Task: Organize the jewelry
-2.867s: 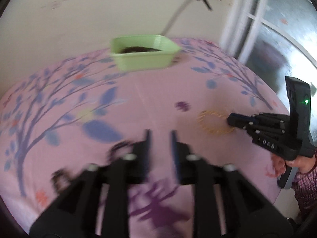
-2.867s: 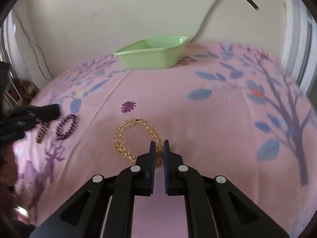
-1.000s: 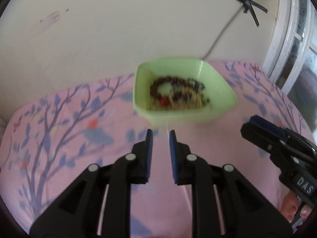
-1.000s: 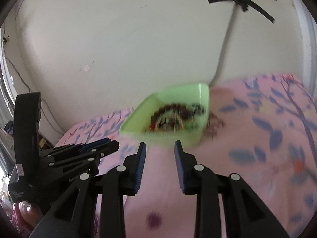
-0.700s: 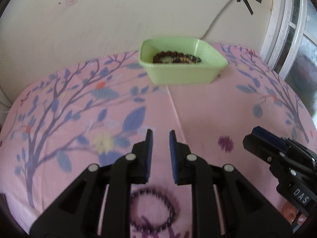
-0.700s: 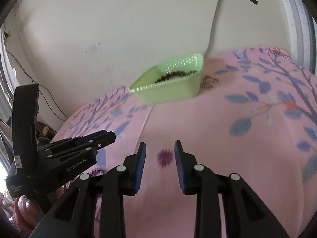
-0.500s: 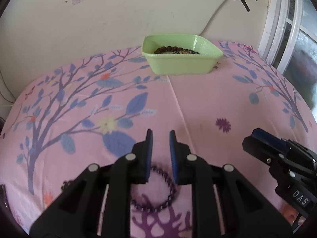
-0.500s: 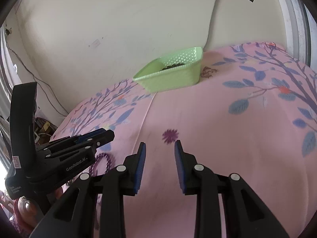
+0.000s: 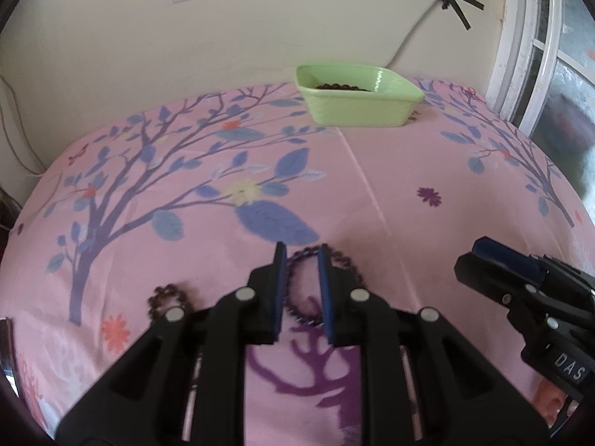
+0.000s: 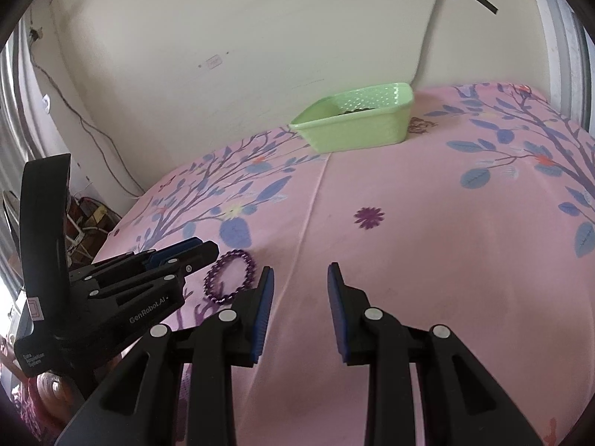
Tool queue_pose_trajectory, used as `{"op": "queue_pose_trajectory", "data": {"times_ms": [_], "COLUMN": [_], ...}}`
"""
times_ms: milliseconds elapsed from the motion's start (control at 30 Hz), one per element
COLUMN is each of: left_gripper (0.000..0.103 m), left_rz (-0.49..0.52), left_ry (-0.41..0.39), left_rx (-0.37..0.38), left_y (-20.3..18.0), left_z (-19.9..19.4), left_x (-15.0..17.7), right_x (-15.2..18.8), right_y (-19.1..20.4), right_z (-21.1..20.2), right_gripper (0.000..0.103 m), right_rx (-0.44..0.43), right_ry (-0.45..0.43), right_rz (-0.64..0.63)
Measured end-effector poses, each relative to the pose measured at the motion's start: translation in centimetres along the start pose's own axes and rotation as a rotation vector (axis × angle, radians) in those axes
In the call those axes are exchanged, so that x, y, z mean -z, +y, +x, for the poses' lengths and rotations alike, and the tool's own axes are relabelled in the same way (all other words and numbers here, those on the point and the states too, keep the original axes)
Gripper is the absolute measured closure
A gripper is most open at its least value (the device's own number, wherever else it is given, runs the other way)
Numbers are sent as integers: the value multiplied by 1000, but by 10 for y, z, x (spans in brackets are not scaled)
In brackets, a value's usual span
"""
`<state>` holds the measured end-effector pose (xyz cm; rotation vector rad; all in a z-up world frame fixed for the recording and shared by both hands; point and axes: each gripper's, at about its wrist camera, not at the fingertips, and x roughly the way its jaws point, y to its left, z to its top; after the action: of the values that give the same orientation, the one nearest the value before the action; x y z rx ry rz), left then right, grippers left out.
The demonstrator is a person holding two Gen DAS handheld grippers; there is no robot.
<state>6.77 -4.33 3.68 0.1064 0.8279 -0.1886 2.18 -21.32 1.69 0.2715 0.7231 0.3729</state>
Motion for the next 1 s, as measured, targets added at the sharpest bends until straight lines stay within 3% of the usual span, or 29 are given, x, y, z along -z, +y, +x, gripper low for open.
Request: {"op": "queue_pose_trajectory", "data": {"times_ms": [567, 1000], "left_gripper": [87, 87], "left_rz": [-118, -175], "left_ry": [3, -1], "left_rx": [-63, -52], "left_y": [75, 105], "left_z": [-1, -3], "left_x": [16, 17], "right_x": [-2, -10], "right_y": [38, 47], "right_z": [29, 53], "right_gripper": [101, 101], "right_rx": [-16, 5], "right_ry": [49, 101], "right_rz": [-64, -116]}}
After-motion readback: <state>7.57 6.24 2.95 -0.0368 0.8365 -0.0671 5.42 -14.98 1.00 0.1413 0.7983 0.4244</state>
